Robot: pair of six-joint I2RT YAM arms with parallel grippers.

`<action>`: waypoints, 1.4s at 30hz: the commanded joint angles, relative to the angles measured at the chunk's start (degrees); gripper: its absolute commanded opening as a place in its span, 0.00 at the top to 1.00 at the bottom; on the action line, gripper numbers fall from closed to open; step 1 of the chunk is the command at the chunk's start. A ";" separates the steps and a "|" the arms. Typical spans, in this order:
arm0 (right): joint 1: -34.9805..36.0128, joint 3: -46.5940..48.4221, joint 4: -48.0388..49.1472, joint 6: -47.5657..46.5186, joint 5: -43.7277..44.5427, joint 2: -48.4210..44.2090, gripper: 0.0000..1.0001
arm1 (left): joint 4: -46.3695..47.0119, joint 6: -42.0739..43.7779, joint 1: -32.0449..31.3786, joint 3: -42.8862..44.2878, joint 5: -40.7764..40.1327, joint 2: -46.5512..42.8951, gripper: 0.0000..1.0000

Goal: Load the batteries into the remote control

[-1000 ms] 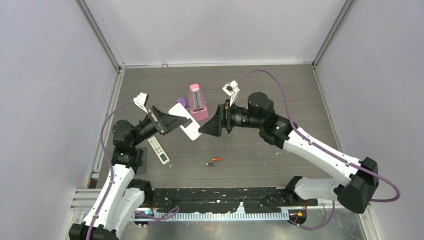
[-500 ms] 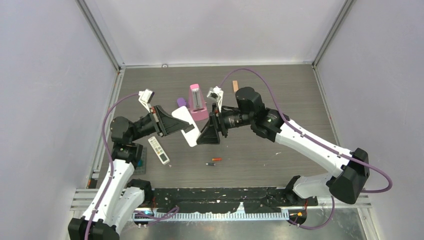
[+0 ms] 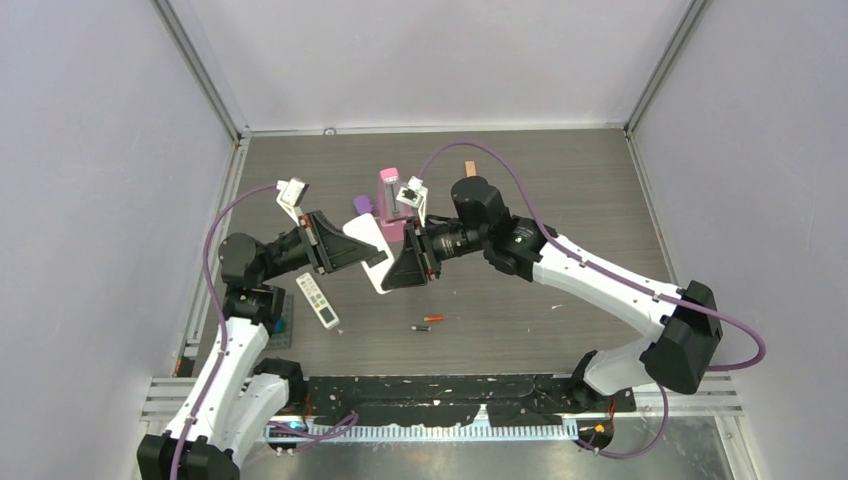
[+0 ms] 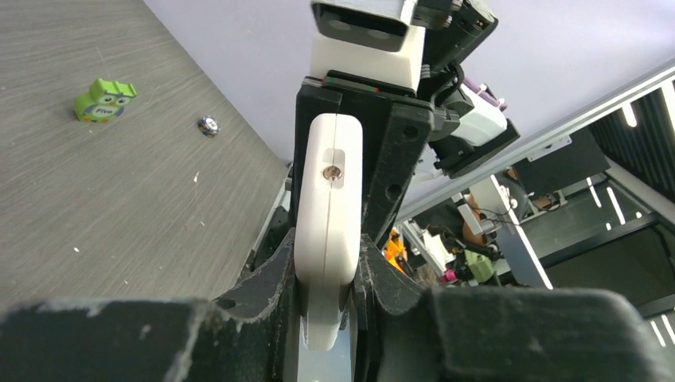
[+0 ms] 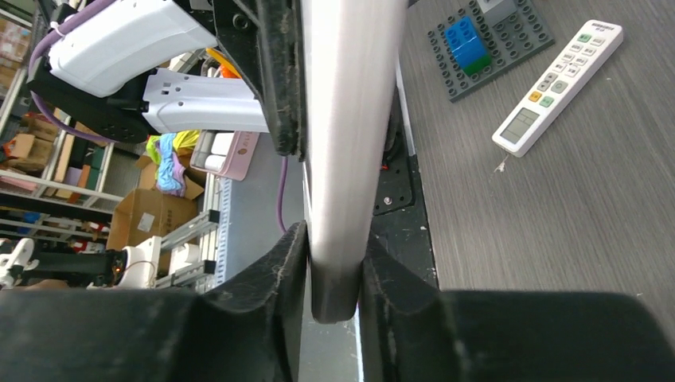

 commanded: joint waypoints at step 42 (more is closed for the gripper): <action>-0.61 -3.69 16.52 17.22 9.56 -0.65 0.62 | 4.71 -1.78 0.10 -0.05 -1.32 -3.04 1.00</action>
